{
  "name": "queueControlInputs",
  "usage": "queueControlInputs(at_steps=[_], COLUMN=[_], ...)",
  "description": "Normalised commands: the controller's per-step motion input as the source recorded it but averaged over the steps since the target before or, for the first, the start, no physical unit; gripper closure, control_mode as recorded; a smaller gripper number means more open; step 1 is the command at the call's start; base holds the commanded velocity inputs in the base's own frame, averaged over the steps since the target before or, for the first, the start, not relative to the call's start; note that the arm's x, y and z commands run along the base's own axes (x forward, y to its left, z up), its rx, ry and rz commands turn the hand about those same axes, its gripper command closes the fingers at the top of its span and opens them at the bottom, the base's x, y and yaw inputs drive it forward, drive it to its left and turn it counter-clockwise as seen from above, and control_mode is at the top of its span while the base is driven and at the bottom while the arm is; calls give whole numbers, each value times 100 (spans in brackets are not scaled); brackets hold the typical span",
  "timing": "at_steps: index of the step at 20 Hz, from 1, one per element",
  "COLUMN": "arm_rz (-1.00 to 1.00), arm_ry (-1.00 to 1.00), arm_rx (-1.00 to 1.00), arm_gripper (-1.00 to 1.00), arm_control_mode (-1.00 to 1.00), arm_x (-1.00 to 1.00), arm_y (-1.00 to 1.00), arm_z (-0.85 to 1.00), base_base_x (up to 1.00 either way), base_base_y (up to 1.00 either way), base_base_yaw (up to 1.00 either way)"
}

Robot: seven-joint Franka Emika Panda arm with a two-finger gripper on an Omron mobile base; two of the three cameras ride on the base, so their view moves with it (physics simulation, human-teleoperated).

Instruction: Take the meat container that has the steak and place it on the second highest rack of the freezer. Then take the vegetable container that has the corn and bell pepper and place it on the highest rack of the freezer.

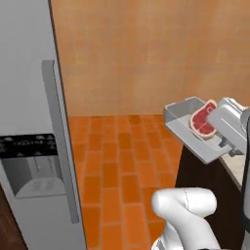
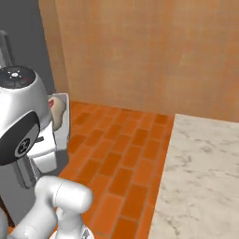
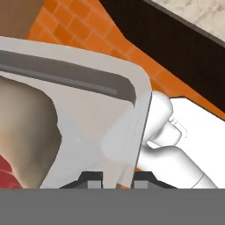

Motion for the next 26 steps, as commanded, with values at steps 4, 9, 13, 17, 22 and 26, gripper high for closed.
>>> queueControlInputs(at_steps=[4,9,13,17,22,26], arm_rz=[0,0,0,0,0,0], arm_ry=[0,0,0,0,0,0], arm_rx=[0,0,0,0,0,0], arm_gripper=[100,100,100,100,100,100], arm_control_mode=[100,100,100,100,100,100], arm_x=[0,0,0,0,0,0], arm_y=[0,0,0,0,0,0], arm_z=[0,0,0,0,0,0], base_base_x=[100,100,100,100,100,60], base_base_y=[0,-5,-4,-1,0,0], base_base_yaw=[-20,-14,-4,0,31,73])
